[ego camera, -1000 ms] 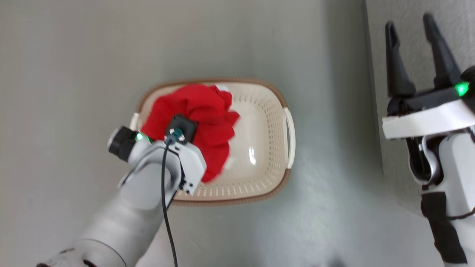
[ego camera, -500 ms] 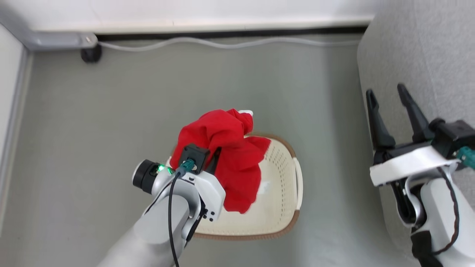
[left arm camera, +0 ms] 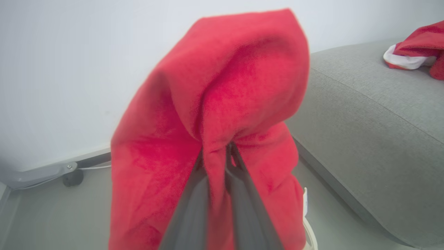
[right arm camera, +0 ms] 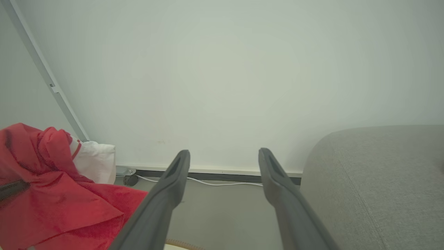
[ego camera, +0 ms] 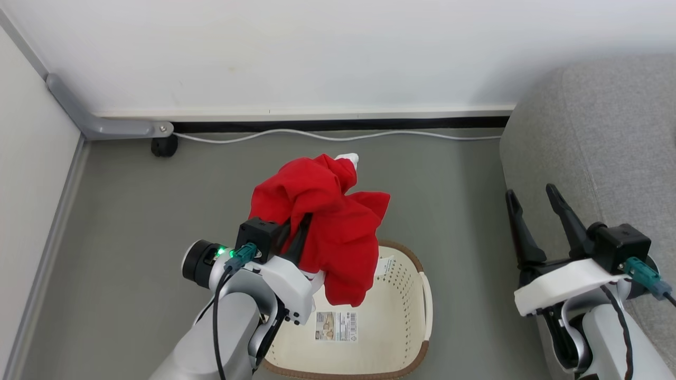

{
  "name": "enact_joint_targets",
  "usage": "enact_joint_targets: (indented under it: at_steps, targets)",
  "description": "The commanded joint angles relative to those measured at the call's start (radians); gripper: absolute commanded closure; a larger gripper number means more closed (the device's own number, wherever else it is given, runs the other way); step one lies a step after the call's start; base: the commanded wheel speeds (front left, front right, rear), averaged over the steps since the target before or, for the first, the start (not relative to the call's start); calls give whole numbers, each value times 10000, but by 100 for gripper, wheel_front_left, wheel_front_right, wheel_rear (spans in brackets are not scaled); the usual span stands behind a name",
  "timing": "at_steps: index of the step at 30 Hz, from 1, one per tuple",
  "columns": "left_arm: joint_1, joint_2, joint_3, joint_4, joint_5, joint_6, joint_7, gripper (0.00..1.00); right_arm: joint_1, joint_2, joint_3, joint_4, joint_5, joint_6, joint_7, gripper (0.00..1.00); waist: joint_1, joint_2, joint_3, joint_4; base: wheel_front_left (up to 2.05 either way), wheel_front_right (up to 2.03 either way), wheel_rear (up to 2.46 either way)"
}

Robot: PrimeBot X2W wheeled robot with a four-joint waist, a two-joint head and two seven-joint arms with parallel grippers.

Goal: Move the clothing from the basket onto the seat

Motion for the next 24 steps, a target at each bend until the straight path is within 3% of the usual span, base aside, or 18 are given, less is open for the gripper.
enact_joint_targets:
  at_steps: [1,11,24]
  targets:
    - [-74,144,440,-378,119,-56,-135,100,58,6,206,-162,21,29,-59,0,0,-1,-133,-9,0,0,0]
    - [94,92,1297,-1927,816,-407,-135,100,515,125,197,67,-9,29,-59,0,0,-1,-553,-125,0,0,0]
    - [-186,-30,1245,-3368,1003,-718,-135,100,836,286,117,111,-44,29,-59,0,0,-1,-834,-276,0,0,0]
